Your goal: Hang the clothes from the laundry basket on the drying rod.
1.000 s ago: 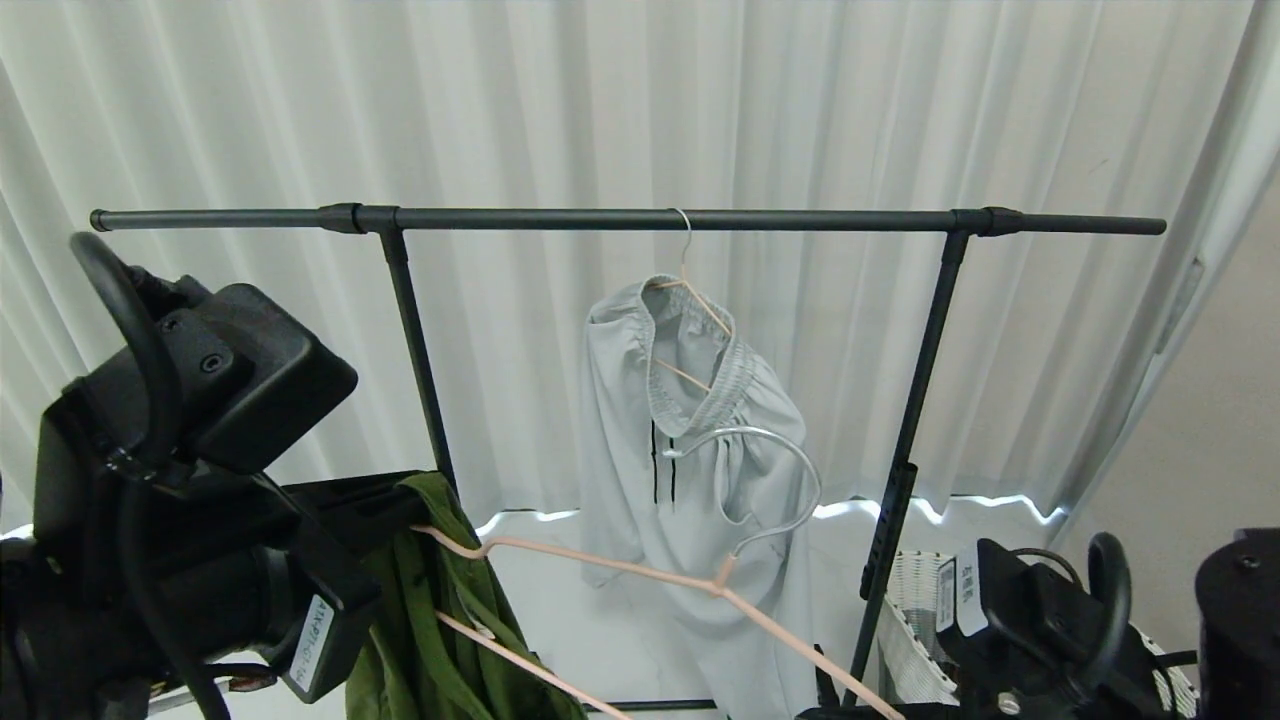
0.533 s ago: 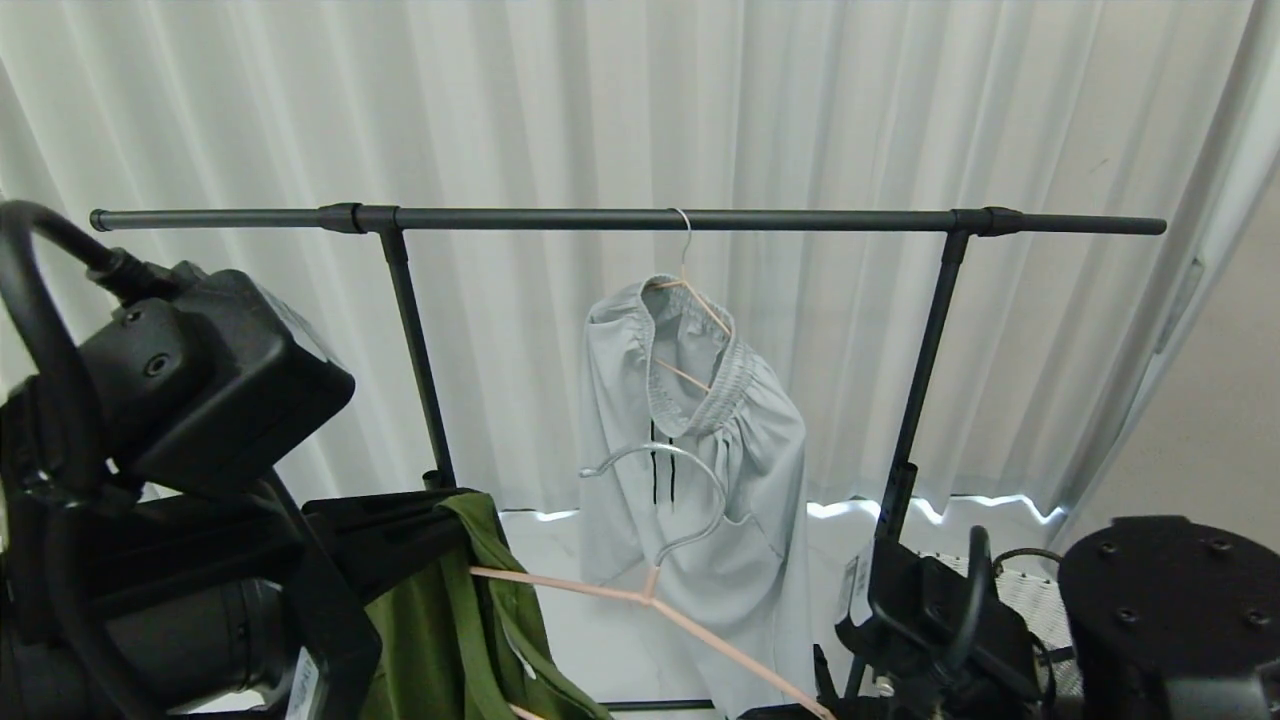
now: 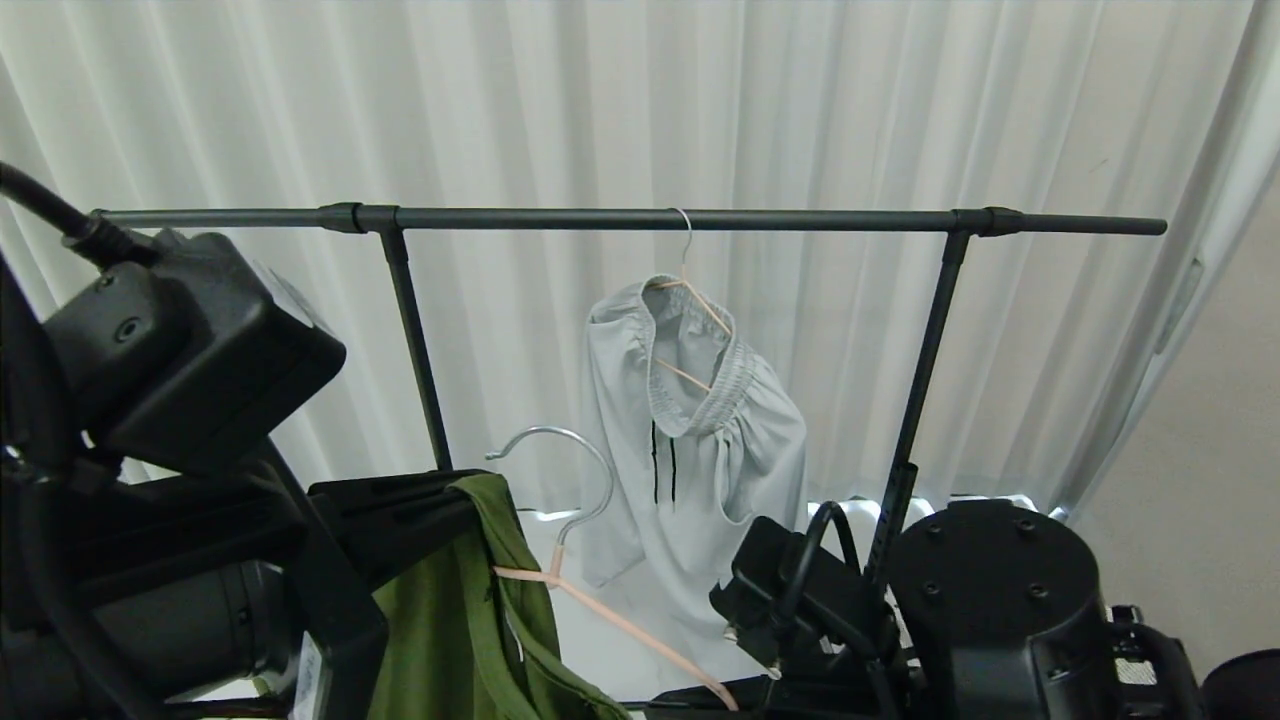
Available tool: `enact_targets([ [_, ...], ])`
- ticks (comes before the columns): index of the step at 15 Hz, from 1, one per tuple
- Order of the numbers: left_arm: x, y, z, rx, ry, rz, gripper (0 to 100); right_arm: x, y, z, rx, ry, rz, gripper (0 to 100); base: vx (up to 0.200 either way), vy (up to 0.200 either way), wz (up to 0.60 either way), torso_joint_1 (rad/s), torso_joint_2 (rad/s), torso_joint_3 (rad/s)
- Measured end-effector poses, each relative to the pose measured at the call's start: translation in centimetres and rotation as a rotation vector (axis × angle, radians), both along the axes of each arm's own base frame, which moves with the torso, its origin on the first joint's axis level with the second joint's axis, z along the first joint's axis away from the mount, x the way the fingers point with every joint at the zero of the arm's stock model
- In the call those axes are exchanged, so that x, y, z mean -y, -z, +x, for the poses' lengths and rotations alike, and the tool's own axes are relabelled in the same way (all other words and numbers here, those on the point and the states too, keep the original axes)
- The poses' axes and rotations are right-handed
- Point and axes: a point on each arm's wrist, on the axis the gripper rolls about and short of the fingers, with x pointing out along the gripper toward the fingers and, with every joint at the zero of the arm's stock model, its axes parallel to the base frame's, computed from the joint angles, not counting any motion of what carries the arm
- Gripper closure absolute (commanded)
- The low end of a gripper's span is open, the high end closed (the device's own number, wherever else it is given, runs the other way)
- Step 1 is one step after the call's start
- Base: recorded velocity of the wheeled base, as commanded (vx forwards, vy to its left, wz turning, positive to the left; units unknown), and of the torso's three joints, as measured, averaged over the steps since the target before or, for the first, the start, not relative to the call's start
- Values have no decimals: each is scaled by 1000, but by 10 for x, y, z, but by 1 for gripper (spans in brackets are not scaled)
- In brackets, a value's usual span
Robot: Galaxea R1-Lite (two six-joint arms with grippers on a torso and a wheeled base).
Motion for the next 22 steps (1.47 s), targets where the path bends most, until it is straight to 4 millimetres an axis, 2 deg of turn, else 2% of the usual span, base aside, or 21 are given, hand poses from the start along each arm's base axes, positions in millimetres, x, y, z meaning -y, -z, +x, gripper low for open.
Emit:
enact_targets([
  [3,2,0,1,4,1,-5,100,-12,3,-3,-21,8,27,100,0,0,0,0,0,0],
  [6,2,2,1,0,0,0,100,-14,7,-2,-49,84,25,100,0,0,0,0,0,0],
  [13,0,1,3,7,-19,-4,100,-8,-1,0,-80,284,75,100,0,0,0,0,0,0],
  [22,0,2,4,25,-30,-10,100,-4,-14,0,-28,374,147,100,0,0,0,0,0,0],
])
